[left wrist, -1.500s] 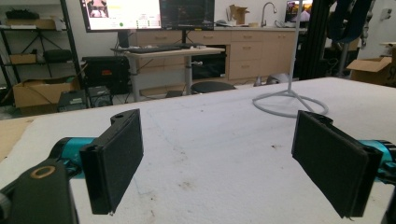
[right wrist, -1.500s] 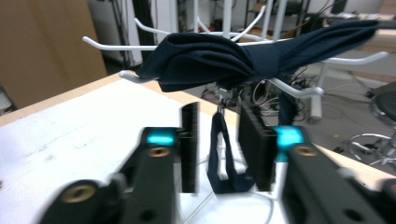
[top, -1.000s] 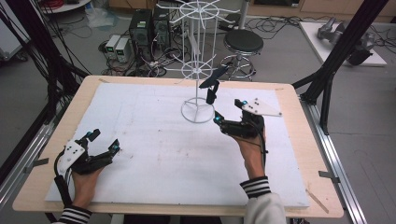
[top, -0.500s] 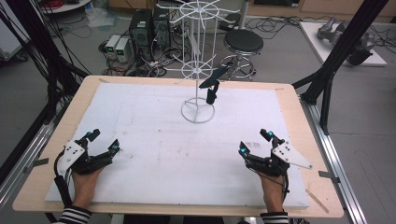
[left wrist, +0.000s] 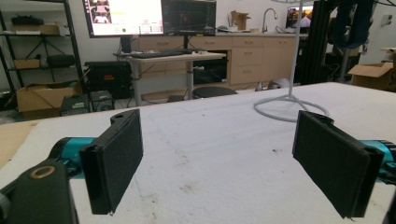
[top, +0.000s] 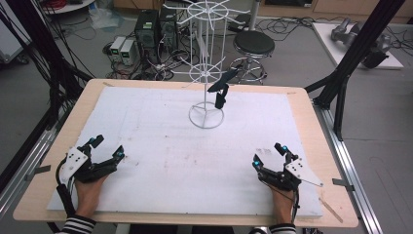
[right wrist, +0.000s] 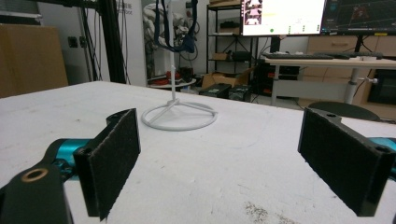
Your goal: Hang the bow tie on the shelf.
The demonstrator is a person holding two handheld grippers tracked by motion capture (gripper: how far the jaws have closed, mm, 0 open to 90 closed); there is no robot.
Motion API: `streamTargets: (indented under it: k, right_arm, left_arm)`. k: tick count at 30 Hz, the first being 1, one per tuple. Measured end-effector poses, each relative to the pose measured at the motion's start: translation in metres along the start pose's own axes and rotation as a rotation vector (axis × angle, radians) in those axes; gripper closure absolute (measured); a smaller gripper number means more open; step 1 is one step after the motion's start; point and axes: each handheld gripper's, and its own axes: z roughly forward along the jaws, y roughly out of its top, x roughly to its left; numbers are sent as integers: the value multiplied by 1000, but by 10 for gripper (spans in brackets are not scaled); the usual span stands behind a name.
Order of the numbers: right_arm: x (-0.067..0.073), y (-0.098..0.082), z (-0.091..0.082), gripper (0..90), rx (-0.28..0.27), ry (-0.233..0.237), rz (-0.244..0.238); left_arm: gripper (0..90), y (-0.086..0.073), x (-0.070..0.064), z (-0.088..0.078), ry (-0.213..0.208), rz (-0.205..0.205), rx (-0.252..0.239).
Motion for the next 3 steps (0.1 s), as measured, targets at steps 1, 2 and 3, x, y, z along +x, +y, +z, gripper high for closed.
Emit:
streamTargets:
  k: [1,2,3]
  right_arm:
    - [1,0,0,121,6,-1,5]
    - [1,0,0,121,7,-3,4]
    - [0,0,0,121,2,-4,-1]
  left_arm:
    - [166,0,0,0,0,2,2]
    - [166,0,0,0,1,2,1]
    - [166,0,0,0,2,1,2]
